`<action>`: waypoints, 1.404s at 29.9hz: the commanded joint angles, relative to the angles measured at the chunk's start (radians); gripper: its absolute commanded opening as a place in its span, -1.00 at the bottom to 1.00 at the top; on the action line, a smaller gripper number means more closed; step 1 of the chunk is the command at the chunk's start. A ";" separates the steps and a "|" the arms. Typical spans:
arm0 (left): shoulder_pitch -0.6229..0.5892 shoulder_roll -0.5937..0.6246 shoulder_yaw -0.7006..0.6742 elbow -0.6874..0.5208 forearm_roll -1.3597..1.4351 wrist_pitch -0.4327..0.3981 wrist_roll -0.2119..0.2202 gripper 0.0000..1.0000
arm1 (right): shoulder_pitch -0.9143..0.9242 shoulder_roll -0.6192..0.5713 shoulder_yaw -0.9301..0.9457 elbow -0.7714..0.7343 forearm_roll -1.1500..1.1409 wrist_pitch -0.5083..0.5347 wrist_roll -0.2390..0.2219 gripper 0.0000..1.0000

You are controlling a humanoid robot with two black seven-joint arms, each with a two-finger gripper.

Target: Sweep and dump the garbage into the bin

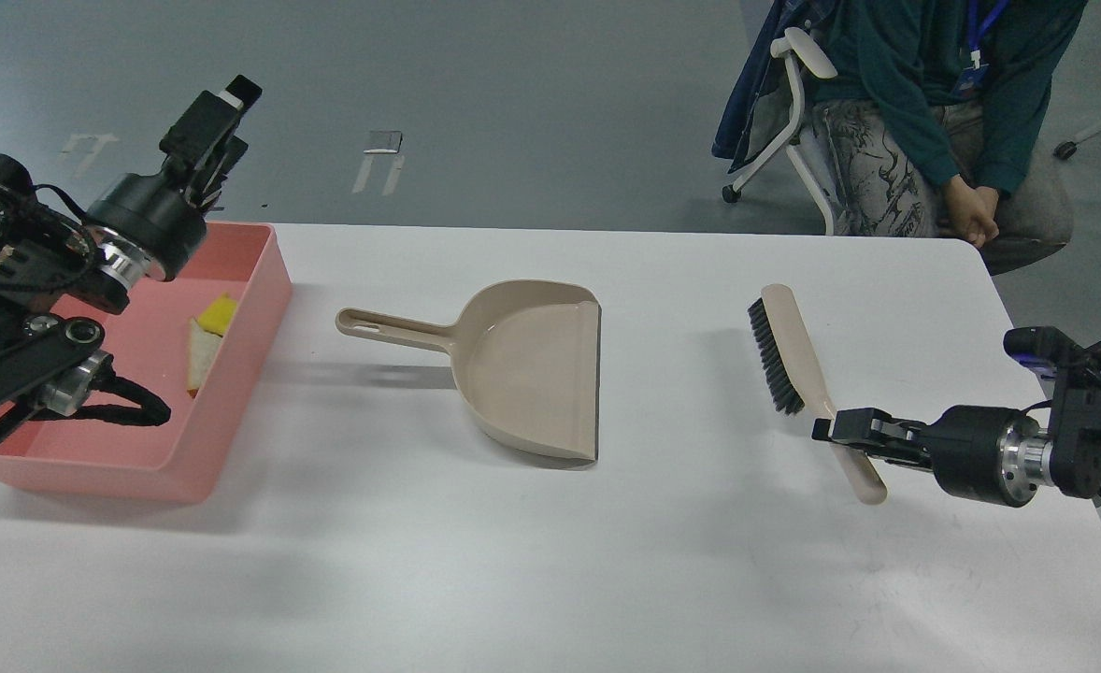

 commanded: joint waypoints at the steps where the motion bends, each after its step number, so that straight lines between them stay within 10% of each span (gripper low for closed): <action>1: -0.009 -0.014 0.000 0.014 0.000 -0.001 0.002 0.95 | -0.005 0.000 0.000 -0.005 -0.017 -0.002 0.000 -1.00; 19: -0.017 -0.034 0.000 0.027 0.000 0.001 0.010 0.95 | -0.031 0.001 0.000 -0.019 -0.041 -0.048 -0.017 -0.99; 30: -0.017 -0.035 0.000 0.027 0.000 0.001 0.010 0.95 | -0.034 0.003 0.000 -0.019 -0.038 -0.049 -0.025 -0.63; 42: -0.019 -0.035 0.000 0.027 0.000 0.005 0.018 0.95 | -0.034 0.003 0.000 -0.019 -0.031 -0.049 -0.025 0.24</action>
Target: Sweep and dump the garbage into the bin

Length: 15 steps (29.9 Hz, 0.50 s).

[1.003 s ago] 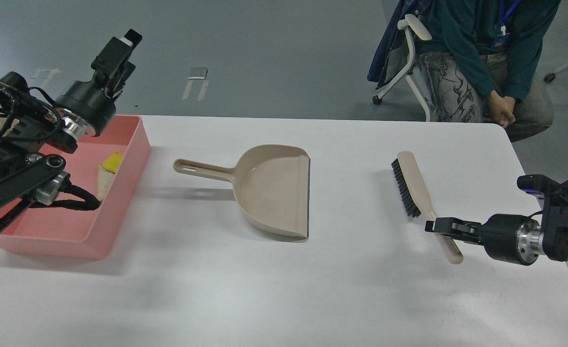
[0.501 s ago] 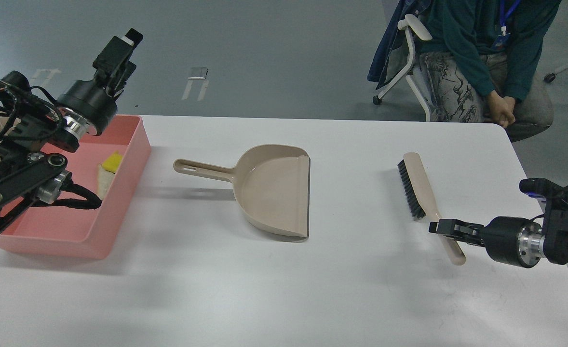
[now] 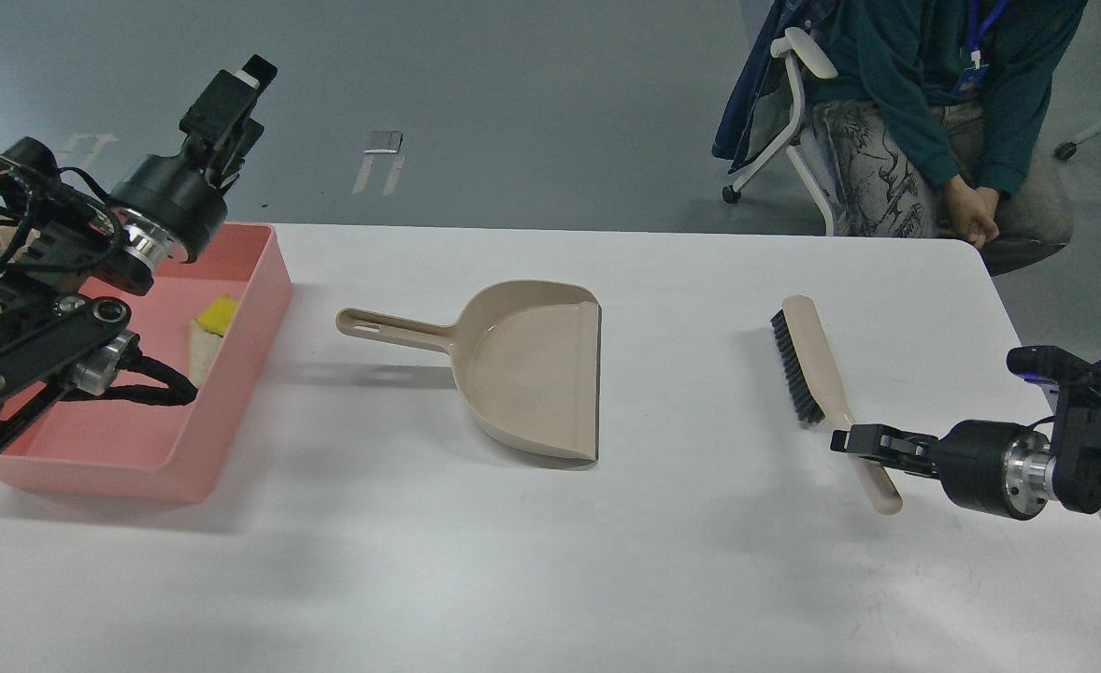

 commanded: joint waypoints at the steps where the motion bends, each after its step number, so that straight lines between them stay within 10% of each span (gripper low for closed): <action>1: -0.002 0.000 0.000 0.001 0.000 0.000 0.005 0.95 | -0.001 0.000 0.000 0.001 0.001 0.000 0.000 0.26; 15: -0.011 0.002 0.000 0.000 0.000 -0.001 0.006 0.95 | 0.001 -0.090 0.060 0.047 0.006 0.011 0.000 0.84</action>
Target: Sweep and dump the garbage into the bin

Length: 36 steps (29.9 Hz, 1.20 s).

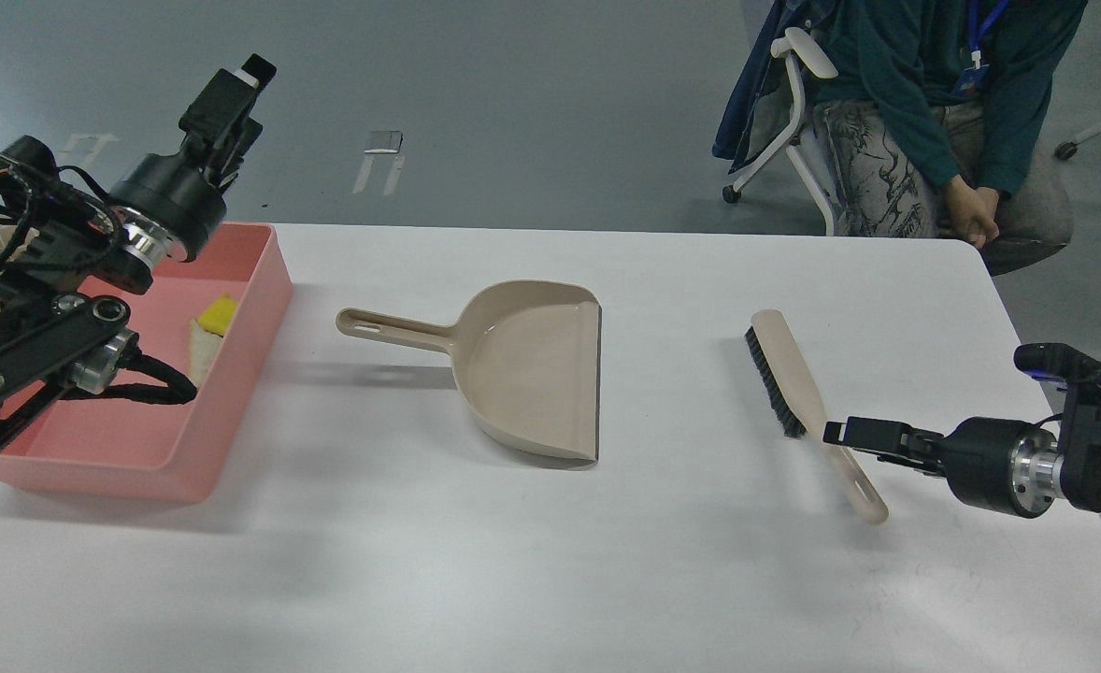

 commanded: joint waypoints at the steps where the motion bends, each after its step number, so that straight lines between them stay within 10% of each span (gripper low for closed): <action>1: -0.006 0.000 0.000 0.000 0.000 0.000 0.000 0.95 | -0.001 -0.051 0.047 0.025 0.002 0.009 0.001 0.86; 13: -0.035 0.000 -0.002 0.031 -0.002 -0.008 -0.002 0.95 | 0.005 -0.064 0.533 -0.067 0.177 -0.002 0.004 0.98; 23: -0.108 -0.089 -0.002 0.187 -0.103 -0.112 -0.008 0.95 | 0.140 0.395 0.981 -0.642 0.220 0.003 0.035 0.98; 36: -0.230 -0.330 -0.017 0.578 -0.437 -0.592 -0.046 0.95 | 0.249 0.760 1.109 -1.007 0.276 0.036 0.340 0.97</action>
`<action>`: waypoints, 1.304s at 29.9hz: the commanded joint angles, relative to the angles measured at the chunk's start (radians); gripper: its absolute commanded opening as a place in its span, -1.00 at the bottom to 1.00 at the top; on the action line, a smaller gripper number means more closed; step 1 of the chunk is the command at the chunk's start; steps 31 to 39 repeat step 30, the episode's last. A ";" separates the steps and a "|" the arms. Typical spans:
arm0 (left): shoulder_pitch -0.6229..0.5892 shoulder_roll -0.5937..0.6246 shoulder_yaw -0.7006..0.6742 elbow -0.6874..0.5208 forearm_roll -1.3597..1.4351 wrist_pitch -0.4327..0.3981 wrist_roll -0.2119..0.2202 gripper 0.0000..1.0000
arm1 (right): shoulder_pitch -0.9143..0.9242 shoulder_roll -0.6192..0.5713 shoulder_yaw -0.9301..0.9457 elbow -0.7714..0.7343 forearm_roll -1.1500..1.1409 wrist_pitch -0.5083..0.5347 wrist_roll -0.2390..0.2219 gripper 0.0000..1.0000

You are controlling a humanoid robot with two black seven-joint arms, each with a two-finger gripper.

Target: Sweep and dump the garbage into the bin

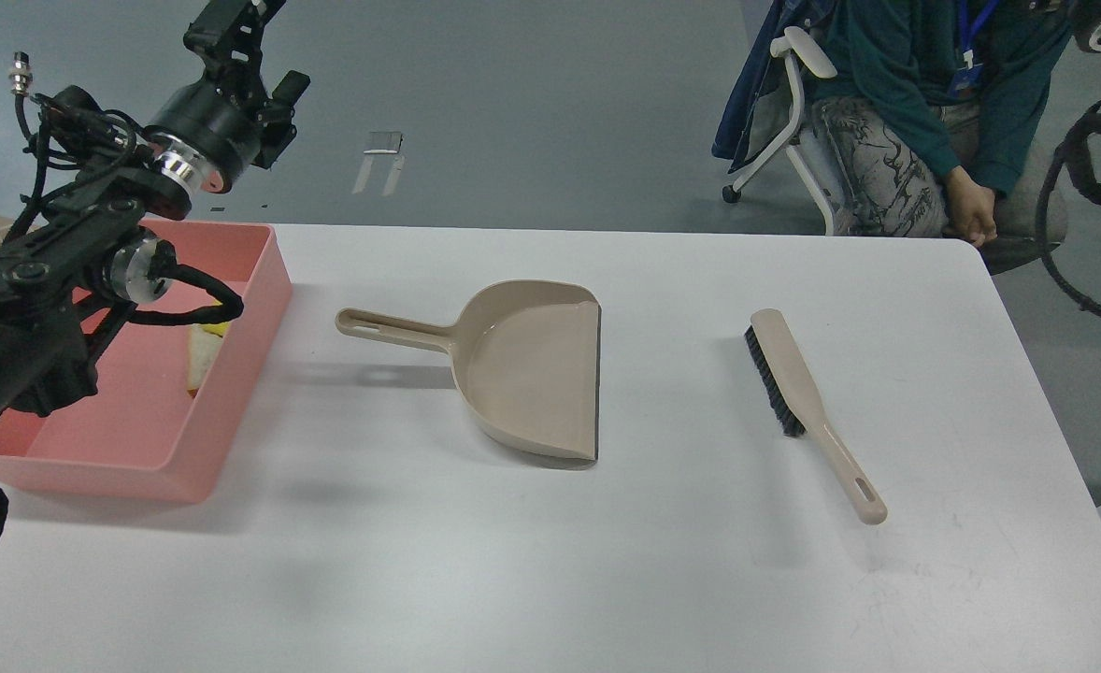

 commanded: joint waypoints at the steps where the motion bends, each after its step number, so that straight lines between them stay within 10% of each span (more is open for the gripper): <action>1: -0.013 -0.101 -0.001 0.145 -0.060 -0.159 -0.035 0.95 | -0.001 0.115 0.018 -0.140 0.085 0.048 0.079 0.98; 10: -0.027 -0.244 -0.018 0.246 -0.135 -0.239 -0.038 0.95 | -0.085 0.240 0.018 -0.185 0.215 0.246 0.122 0.98; 39: -0.064 -0.293 -0.078 0.325 -0.155 -0.239 -0.038 0.96 | -0.142 0.303 0.035 -0.186 0.220 0.249 0.123 0.99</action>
